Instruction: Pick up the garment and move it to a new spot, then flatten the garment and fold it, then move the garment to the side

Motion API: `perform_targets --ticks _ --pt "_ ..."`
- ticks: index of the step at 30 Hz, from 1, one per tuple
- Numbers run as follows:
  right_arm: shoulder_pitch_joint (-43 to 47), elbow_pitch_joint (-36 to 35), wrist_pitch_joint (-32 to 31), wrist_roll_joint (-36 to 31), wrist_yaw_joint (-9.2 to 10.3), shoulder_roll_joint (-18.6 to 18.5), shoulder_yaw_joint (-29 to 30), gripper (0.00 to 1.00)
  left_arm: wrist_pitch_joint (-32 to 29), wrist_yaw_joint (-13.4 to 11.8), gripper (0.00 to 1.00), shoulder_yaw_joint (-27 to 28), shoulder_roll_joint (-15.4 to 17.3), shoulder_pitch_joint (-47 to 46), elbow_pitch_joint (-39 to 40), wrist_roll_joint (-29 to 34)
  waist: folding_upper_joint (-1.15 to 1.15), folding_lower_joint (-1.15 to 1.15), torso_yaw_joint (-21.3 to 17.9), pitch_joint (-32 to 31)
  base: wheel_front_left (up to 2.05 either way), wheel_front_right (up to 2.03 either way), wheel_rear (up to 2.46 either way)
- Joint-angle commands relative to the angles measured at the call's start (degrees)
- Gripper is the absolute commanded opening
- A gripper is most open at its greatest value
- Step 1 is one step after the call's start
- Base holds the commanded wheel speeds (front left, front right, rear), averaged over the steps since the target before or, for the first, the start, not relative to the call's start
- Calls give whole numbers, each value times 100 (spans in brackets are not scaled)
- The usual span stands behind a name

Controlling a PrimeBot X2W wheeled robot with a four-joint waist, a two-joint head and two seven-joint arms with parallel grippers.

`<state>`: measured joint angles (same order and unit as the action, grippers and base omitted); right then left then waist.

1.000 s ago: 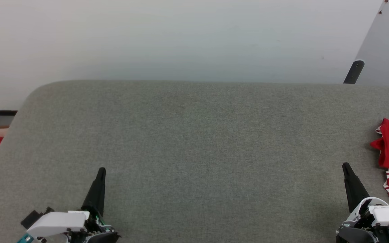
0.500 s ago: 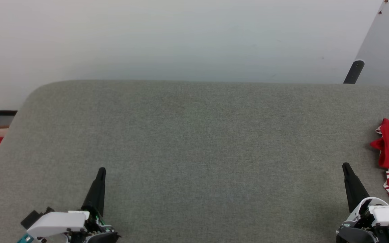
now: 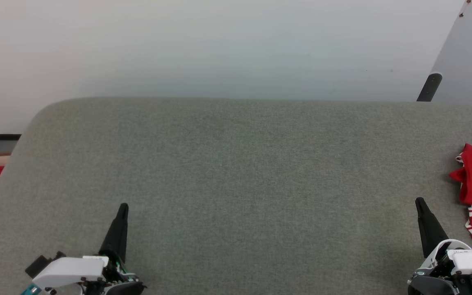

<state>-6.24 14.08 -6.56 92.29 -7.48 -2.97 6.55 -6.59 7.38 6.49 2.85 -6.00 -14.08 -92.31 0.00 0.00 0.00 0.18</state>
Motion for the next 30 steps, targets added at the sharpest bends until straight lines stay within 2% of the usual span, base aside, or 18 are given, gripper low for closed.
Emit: perform_targets --ticks 1,30 --pt "-14 3 -2 23 -2 18 1 0 -12 20 0 15 -4 -54 12 -18 0 0 0 0 0 0 0" --pt "-14 3 -1 23 -2 18 0 0 -12 20 0 14 -4 -54 13 -19 0 0 0 0 0 0 0"
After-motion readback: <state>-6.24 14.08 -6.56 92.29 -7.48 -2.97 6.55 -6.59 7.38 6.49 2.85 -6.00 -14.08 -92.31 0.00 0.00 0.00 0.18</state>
